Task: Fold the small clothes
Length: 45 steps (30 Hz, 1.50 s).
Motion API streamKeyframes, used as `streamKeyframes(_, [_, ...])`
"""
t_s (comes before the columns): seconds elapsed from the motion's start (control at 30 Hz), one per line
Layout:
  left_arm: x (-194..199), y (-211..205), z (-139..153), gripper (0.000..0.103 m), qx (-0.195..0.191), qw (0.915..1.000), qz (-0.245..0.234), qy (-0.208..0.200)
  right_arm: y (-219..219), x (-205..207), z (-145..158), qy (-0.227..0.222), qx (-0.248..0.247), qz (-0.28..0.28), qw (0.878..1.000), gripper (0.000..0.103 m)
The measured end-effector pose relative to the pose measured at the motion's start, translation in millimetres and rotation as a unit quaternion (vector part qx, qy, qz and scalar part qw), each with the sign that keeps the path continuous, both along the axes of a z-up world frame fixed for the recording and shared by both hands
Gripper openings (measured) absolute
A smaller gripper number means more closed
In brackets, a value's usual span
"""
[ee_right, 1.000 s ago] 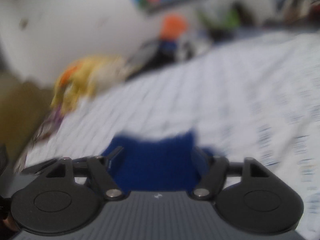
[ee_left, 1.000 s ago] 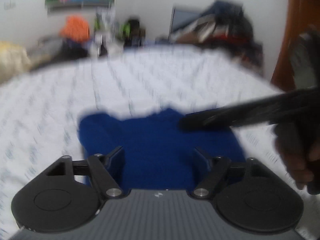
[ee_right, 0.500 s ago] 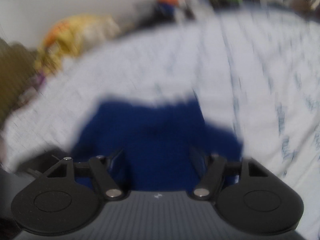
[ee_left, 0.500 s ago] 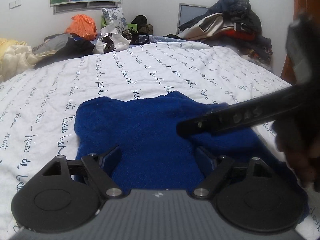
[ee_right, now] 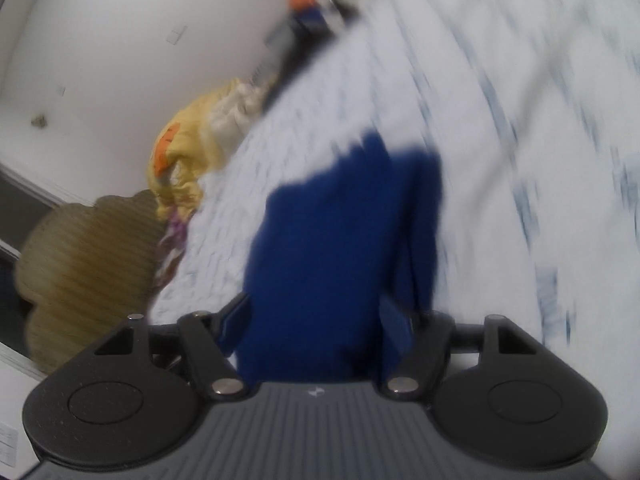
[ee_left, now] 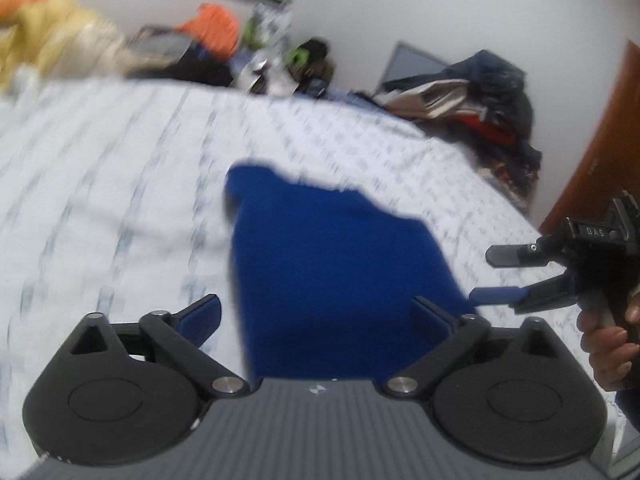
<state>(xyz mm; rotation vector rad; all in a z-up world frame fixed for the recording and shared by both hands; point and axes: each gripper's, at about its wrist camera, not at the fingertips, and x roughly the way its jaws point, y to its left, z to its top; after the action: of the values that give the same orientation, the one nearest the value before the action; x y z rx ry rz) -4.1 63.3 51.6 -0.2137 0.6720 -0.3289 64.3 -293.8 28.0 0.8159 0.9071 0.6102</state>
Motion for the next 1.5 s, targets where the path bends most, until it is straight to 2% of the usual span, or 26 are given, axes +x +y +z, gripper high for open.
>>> streamKeyframes(0.27, [-36, -12, -26, 0.095, 0.07, 0.9969, -0.034, 0.016, 30, 11, -14, 0.025, -0.036, 0.04, 0.998, 0.067])
streamKeyframes(0.3, [-34, -9, -29, 0.095, 0.067, 0.997, -0.027, 0.024, 33, 12, -17, 0.028, -0.043, 0.043, 0.998, 0.06])
streamKeyframes(0.37, [-34, -4, -30, 0.095, 0.058, 0.9977, -0.018, 0.03, 40, 15, -19, 0.022, -0.072, 0.042, 0.996, 0.014])
streamKeyframes(0.43, [-36, -1, -26, 0.096, 0.06, 0.9978, -0.014, 0.022, 47, 13, -14, 0.003, -0.115, 0.057, 0.992, 0.013])
streamKeyframes(0.5, [-39, 3, -20, 0.098, 0.056, 0.9983, -0.015, 0.014, 52, 4, 6, -0.039, -0.172, 0.07, 0.982, 0.011])
streamKeyframes(0.57, [-37, 10, -20, 0.099, 0.029, 0.9993, -0.014, 0.021, 42, -3, 21, -0.075, -0.211, 0.053, 0.973, 0.012])
streamKeyframes(0.67, [-32, 13, -24, 0.095, 0.006, 0.9988, -0.011, 0.047, 34, 0, 2, -0.042, -0.195, 0.054, 0.978, 0.014])
streamKeyframes(0.7, [-33, 11, -24, 0.095, 0.014, 0.9988, -0.012, 0.045, 31, -4, 3, -0.04, -0.179, 0.05, 0.982, 0.016])
streamKeyframes(0.77, [-39, 3, -24, 0.095, 0.045, 0.9982, -0.023, 0.033, 19, -13, 6, -0.033, -0.137, 0.04, 0.989, 0.031])
streamKeyframes(0.8, [-42, -2, -25, 0.095, 0.063, 0.9972, -0.027, 0.029, 13, -19, 7, -0.035, -0.116, 0.033, 0.992, 0.034])
streamKeyframes(0.83, [-42, -6, -28, 0.089, 0.079, 0.996, -0.029, 0.03, 9, -24, 8, -0.036, -0.105, 0.028, 0.993, 0.035])
streamKeyframes(0.97, [-34, -14, -33, 0.085, 0.101, 0.9943, -0.025, 0.022, 20, -24, 6, -0.02, -0.142, 0.045, 0.989, 0.034])
streamKeyframes(1.0, [-33, -16, -33, 0.075, 0.104, 0.9941, -0.025, 0.017, 25, -22, 1, -0.011, -0.155, 0.048, 0.987, 0.033])
streamKeyframes(1.03, [-32, -18, -32, 0.052, 0.109, 0.9936, -0.026, 0.012, 32, -19, -2, -0.007, -0.161, 0.055, 0.985, 0.024])
streamKeyframes(1.07, [-32, -19, -30, 0.037, 0.106, 0.9937, -0.035, 0.013, 35, -20, -4, -0.02, -0.166, 0.059, 0.984, 0.008])
streamKeyframes(1.1, [-30, -17, -27, 0.019, 0.085, 0.995, -0.047, 0.025, 39, -20, -3, -0.028, -0.187, 0.064, 0.98, 0.007])
streamKeyframes(1.17, [-33, -16, -23, 0.018, 0.094, 0.9944, -0.042, 0.023, 41, -23, 6, -0.05, -0.209, 0.068, 0.974, 0.005])
streamKeyframes(1.23, [-34, -11, -27, 0.023, 0.092, 0.9935, -0.058, 0.034, 35, -28, 12, -0.074, -0.244, 0.053, 0.965, 0.004])
streamKeyframes(1.27, [-33, -5, -27, 0.026, 0.082, 0.9943, -0.057, 0.038, 36, -28, 4, -0.069, -0.269, 0.056, 0.959, 0.005])
streamKeyframes(1.3, [-32, 2, -25, 0.032, 0.066, 0.9953, -0.058, 0.042, 33, -31, -2, -0.078, -0.263, 0.057, 0.96, 0.005])
streamKeyframes(1.33, [-30, 10, -21, 0.049, 0.041, 0.996, -0.063, 0.047, 30, -32, -3, -0.075, -0.252, 0.058, 0.963, 0.012])
streamKeyframes(1.37, [-26, 18, -15, 0.064, 0.019, 0.9968, -0.06, 0.049, 27, -29, 0, -0.067, -0.24, 0.059, 0.967, 0.023])
streamKeyframes(1.4, [-21, 26, -8, 0.092, -0.006, 0.9982, -0.045, 0.039, 22, -24, 5, -0.059, -0.224, 0.059, 0.971, 0.031])
streamKeyframes(1.43, [-14, 33, -1, 0.102, -0.025, 0.9991, -0.026, 0.023, 17, -18, 12, -0.06, -0.206, 0.044, 0.976, 0.053])
streamKeyframes(1.47, [-3, 37, 4, 0.101, -0.041, 0.9989, -0.016, 0.013, 9, -13, 19, -0.073, -0.184, 0.017, 0.98, 0.075])
streamKeyframes(1.5, [13, 38, 8, 0.1, -0.051, 0.9985, -0.011, 0.015, 2, -5, 25, -0.09, -0.164, -0.011, 0.982, 0.081])
